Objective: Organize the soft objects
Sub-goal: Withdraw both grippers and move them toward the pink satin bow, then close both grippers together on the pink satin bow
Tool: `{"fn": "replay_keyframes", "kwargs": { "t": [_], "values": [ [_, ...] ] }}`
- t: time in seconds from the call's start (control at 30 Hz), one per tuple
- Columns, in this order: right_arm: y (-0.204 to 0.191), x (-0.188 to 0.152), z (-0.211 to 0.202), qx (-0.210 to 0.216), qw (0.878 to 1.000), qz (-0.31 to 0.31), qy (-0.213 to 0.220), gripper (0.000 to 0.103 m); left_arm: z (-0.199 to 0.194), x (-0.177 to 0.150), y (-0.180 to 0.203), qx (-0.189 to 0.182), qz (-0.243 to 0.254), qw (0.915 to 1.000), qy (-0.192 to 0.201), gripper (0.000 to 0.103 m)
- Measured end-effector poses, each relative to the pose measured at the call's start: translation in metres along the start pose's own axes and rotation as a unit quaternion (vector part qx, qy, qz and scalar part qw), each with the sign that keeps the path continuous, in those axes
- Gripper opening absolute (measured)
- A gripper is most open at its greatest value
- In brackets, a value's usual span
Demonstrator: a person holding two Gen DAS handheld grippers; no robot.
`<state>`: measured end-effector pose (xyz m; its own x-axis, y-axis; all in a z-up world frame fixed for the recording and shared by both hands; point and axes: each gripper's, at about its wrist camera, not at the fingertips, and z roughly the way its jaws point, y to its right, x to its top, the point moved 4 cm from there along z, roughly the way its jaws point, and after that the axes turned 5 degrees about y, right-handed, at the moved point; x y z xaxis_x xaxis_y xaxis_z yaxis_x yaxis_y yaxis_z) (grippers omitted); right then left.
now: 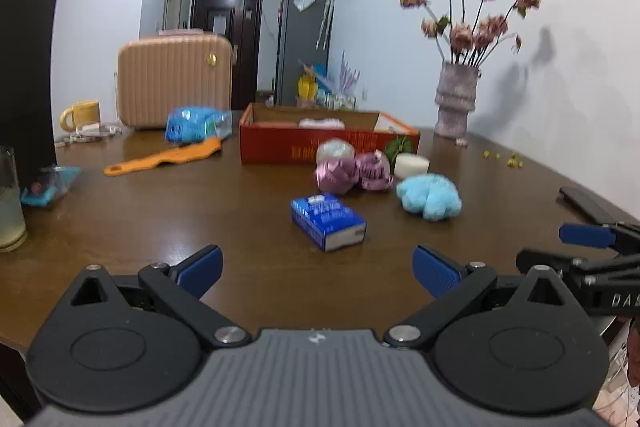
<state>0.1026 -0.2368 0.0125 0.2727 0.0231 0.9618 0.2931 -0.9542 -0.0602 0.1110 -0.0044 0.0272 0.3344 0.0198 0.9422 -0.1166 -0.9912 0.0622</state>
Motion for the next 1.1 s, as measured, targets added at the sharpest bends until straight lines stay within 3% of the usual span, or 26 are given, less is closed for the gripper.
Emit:
{"fn": "replay_keyframes", "kwargs": {
  "t": [0.23, 0.33, 0.47, 0.6, 0.77, 0.9, 1.0, 1.1],
  "values": [
    [0.018, -0.004, 0.038, -0.014, 0.999, 0.026, -0.029, 0.088, 0.05, -0.007, 0.006, -0.008, -0.008, 0.9992, -0.039, 0.103],
    [0.027, 0.002, 0.057, -0.018, 0.998, 0.038, -0.036, 0.081, 0.078, 0.002, 0.011, -0.014, 0.006, 0.9991, -0.039, 0.103],
    [0.037, 0.021, 0.088, -0.001, 0.997, 0.048, -0.056, 0.066, 0.119, 0.028, 0.005, -0.035, -0.009, 0.9981, -0.05, 0.103],
    [0.046, 0.051, 0.127, 0.019, 0.997, 0.048, -0.059, 0.065, 0.166, 0.063, -0.011, -0.076, -0.048, 0.9937, -0.067, 0.103],
    [0.06, 0.084, 0.213, 0.027, 0.995, 0.062, -0.078, 0.061, 0.236, 0.086, -0.024, -0.092, -0.075, 0.9881, -0.098, 0.097],
    [0.063, 0.09, 0.279, 0.018, 0.991, 0.062, -0.118, 0.058, 0.28, 0.082, -0.027, -0.118, -0.082, 0.9816, -0.125, 0.072],
    [0.061, 0.079, 0.314, 0.028, 0.985, 0.064, -0.159, 0.045, 0.299, 0.068, -0.03, -0.145, -0.101, 0.9718, -0.156, 0.048],
    [0.057, 0.067, 0.326, 0.041, 0.982, 0.068, -0.173, 0.025, 0.304, 0.06, -0.035, -0.156, -0.121, 0.9671, -0.16, 0.044]
  ]
}}
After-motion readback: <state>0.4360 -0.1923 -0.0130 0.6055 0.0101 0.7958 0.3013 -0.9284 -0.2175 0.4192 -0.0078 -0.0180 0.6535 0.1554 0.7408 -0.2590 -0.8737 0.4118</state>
